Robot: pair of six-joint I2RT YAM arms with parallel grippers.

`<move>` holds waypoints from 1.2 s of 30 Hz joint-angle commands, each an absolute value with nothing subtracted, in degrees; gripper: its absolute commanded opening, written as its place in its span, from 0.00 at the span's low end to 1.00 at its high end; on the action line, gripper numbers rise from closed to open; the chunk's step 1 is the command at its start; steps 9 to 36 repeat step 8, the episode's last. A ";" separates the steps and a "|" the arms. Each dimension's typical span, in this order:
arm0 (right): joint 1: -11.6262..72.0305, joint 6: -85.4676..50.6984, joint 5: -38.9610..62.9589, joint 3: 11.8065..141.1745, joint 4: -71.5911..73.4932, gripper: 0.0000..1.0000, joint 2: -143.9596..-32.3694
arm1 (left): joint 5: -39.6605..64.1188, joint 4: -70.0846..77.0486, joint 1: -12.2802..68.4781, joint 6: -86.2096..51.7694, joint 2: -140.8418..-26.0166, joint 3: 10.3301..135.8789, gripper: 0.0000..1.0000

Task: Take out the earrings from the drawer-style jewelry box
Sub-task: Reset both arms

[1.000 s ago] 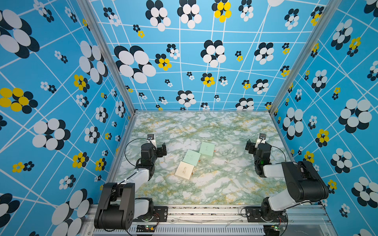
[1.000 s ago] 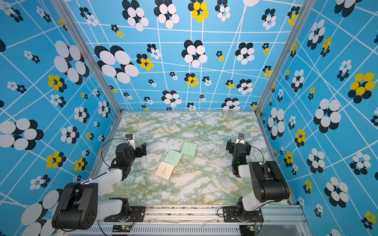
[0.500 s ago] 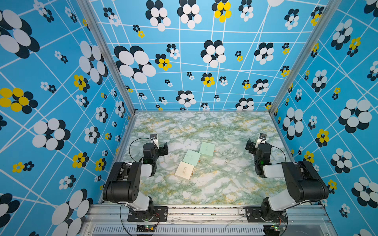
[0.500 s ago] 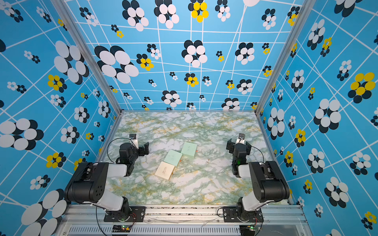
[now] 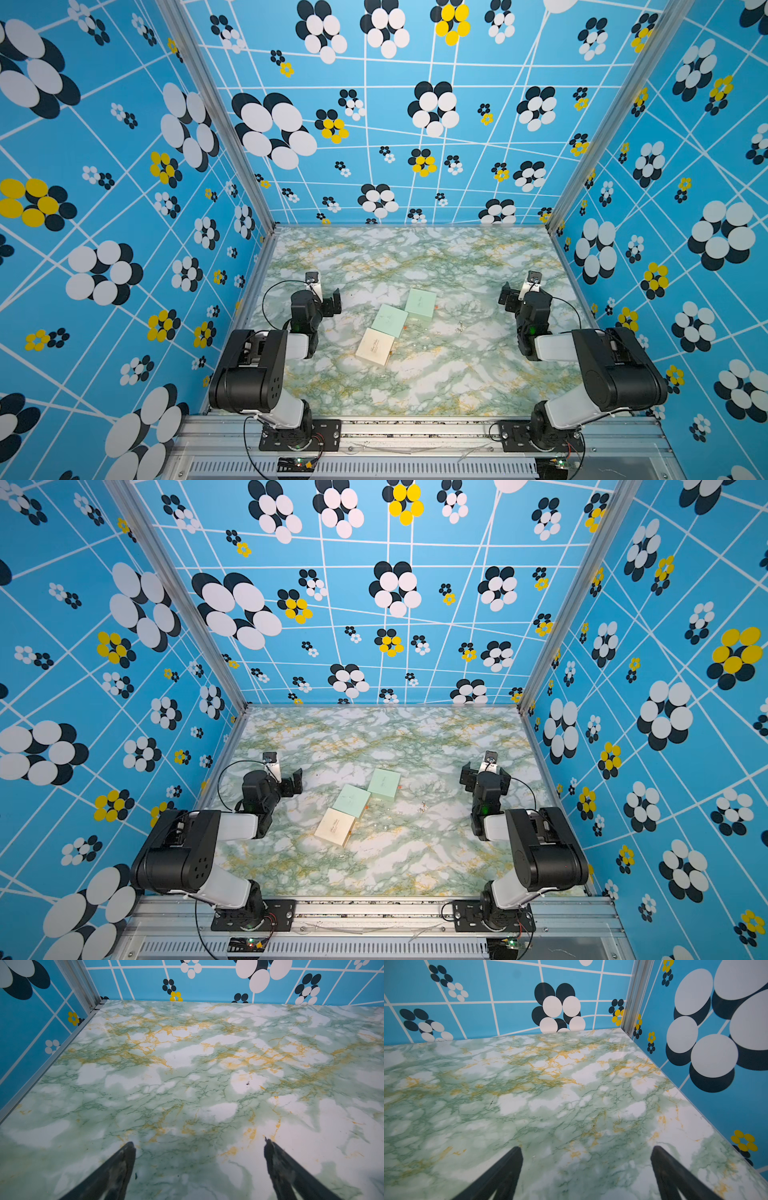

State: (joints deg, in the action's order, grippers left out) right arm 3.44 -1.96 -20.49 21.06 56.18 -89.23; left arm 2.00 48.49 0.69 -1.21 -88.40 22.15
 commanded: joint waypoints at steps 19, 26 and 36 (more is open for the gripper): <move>3.51 -2.53 -21.09 20.57 56.95 1.00 -89.90 | 2.63 50.09 0.18 -0.55 -88.08 22.76 0.99; 3.51 -2.53 -21.09 20.57 56.95 1.00 -89.90 | 2.63 50.09 0.18 -0.55 -88.08 22.76 0.99; 3.51 -2.53 -21.09 20.57 56.95 1.00 -89.90 | 2.63 50.09 0.18 -0.55 -88.08 22.76 0.99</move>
